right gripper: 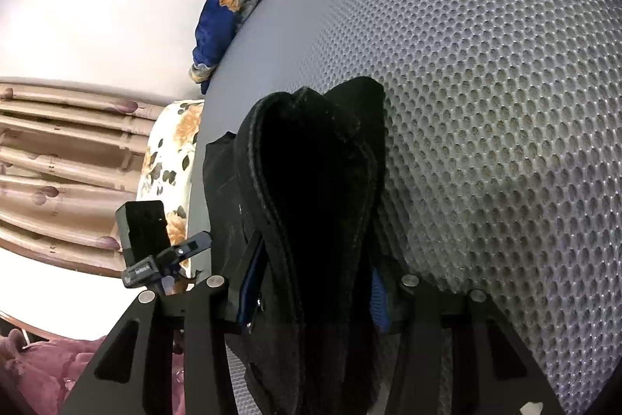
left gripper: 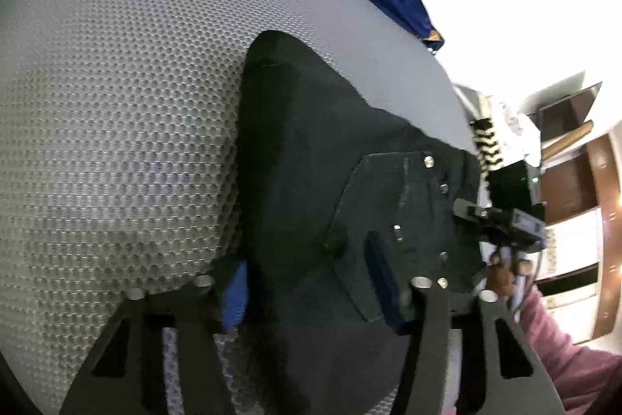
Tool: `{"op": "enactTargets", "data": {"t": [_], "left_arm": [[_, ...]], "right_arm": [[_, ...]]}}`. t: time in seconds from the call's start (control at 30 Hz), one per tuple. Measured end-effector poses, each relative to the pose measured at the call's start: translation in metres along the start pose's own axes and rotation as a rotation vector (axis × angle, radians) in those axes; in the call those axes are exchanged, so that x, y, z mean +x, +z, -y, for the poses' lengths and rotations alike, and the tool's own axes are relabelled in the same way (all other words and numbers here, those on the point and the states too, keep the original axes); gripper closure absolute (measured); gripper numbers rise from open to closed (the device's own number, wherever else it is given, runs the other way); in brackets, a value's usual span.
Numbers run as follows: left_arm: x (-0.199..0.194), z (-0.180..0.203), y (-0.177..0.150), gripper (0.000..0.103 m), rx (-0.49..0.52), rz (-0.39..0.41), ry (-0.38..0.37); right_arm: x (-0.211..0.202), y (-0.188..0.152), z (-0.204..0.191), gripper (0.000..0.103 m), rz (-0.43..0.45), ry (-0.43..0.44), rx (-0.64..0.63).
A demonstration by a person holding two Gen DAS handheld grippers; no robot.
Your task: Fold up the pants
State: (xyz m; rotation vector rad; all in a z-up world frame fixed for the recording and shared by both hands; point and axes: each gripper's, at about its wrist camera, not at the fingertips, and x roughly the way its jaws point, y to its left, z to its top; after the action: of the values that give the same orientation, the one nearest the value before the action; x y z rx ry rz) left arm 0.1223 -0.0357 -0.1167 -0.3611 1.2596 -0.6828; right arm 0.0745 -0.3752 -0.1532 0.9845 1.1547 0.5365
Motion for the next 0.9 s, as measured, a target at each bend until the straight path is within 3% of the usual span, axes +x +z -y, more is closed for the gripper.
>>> {"op": "enactTargets", "data": {"t": [0.07, 0.2, 0.33, 0.53, 0.9], "left_arm": [[0.001, 0.002, 0.001, 0.065, 0.013, -0.008, 0.043], [0.007, 0.011, 0.004, 0.067, 0.046, -0.009, 0.105], [0.010, 0.025, 0.001, 0.070, 0.083, -0.003, 0.172], [0.009, 0.045, -0.001, 0.079, 0.152, 0.021, 0.220], [-0.012, 0.045, -0.004, 0.084, 0.195, 0.060, 0.229]], "right_arm": [[0.001, 0.000, -0.001, 0.059, 0.006, -0.009, 0.008], [0.001, -0.001, -0.002, 0.059, 0.017, -0.022, 0.040], [0.002, -0.001, -0.011, 0.060, 0.038, -0.091, 0.032], [-0.003, -0.004, -0.028, 0.073, 0.070, -0.169, -0.004], [-0.004, -0.013, -0.059, 0.080, 0.126, -0.219, -0.018]]}}
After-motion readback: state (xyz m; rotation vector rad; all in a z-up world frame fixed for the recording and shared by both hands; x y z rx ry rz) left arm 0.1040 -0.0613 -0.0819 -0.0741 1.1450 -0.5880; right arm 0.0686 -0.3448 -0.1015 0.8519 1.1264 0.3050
